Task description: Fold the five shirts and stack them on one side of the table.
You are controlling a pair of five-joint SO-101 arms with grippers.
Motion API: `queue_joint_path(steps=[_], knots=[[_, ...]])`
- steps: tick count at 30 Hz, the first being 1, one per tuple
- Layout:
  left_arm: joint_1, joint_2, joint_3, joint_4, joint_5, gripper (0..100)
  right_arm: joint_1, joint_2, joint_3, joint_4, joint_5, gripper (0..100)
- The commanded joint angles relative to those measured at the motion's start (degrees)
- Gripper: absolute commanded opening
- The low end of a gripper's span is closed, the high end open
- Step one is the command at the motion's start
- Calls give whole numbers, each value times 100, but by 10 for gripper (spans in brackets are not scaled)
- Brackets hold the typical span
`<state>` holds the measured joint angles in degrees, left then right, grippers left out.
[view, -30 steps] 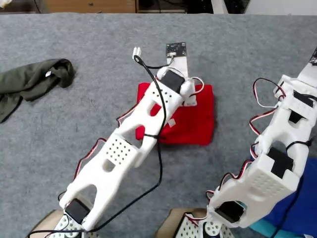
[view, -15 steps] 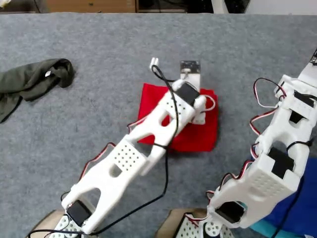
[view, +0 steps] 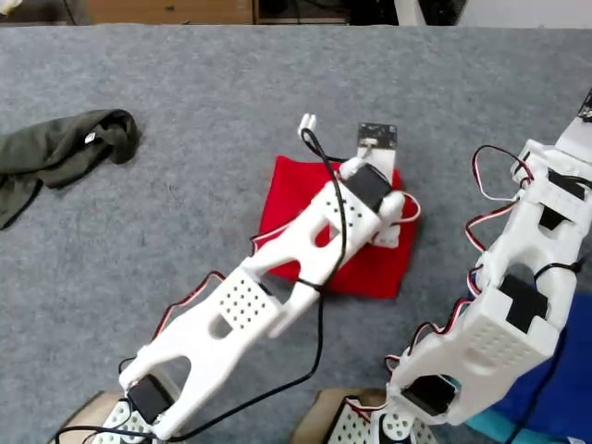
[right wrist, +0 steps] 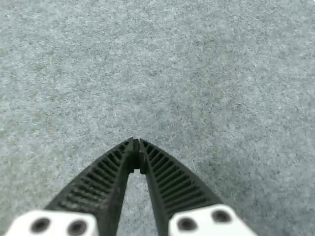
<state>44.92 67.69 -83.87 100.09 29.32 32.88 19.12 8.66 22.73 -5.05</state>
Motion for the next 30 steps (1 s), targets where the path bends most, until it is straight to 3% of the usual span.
queue_joint_path(steps=[1, 7, 14, 17, 21, 25, 30], knots=[[237, -453, -35, 70, 35, 20, -31, -259, -31, -141, 0, 7], [281, -629, 26, 88, 26, 20, -22, -233, -57, -149, 0, 8], [176, -1420, 949, 88, -26, 20, -13, -48, -242, -97, 0, 8], [-527, -1824, 1011, 79, -484, 20, -75, -31, -330, 88, 105, 9], [-2022, -2105, 826, 70, -844, 22, -611, -57, -664, 774, 1002, 9], [-3508, -2105, 721, 53, -941, 24, -1086, -13, -1516, 2242, 1846, 61], [-4791, -2097, 747, -246, -1292, 24, -1684, 268, -2791, 4220, 2497, 140]])
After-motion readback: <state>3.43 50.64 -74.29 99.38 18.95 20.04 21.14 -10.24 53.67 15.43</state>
